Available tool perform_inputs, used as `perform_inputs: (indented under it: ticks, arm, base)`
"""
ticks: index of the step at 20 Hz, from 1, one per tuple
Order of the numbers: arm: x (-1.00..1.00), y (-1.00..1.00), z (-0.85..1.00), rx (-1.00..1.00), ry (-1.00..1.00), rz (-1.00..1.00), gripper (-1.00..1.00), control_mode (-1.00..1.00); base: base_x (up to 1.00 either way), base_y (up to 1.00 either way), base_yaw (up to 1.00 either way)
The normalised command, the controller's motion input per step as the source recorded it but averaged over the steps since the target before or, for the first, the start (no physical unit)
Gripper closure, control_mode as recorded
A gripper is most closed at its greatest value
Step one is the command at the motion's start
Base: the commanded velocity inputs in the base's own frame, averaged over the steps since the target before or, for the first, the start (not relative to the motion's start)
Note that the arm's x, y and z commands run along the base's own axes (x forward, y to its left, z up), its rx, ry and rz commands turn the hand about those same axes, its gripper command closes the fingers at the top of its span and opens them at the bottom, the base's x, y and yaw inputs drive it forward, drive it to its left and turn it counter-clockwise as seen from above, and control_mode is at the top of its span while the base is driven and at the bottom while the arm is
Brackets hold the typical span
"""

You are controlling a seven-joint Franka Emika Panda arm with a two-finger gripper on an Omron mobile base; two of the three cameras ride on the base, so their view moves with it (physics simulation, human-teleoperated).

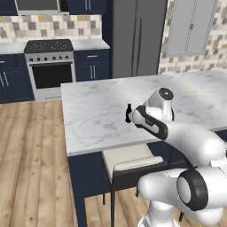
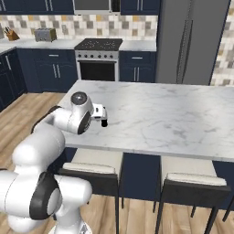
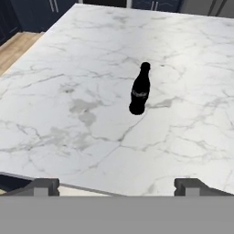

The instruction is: Place the large bottle from the dining counter next to the other large bottle outside the sink, and place the small bottle from the dining counter next to the other small bottle inside the sink.

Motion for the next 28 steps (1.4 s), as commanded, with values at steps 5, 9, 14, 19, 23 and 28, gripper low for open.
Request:
perform_inputs:
  ticks: [5, 9, 14, 19, 23, 28]
  arm:
    - [0.01, 0.00, -0.10, 0.00, -0.03, 0.00, -1.00, -1.00]
    - [0.00, 0.00, -0.04, 0.00, -0.14, 0.01, -1.00, -1.00]
    - [0.11, 0.00, -0.07, 0.00, -0.12, 0.01, -1.00, -1.00]
    - [0.48, 0.00, -0.21, 0.00, 0.00, 0.00, -1.00, -1.00]
    - [0.61, -0.02, -0.21, 0.02, 0.03, 0.00, -1.00, -1.00]
    - [0.44, -0.11, -0.17, 0.00, 0.06, 0.02, -1.00, -1.00]
  base:
    - [0.00, 0.00, 0.00]
    - [0.00, 0.00, 0.00]
    - [0.00, 0.00, 0.00]
    - [0.00, 0.00, 0.00]
    - [0.00, 0.00, 0.00]
    - [0.00, 0.00, 0.00]
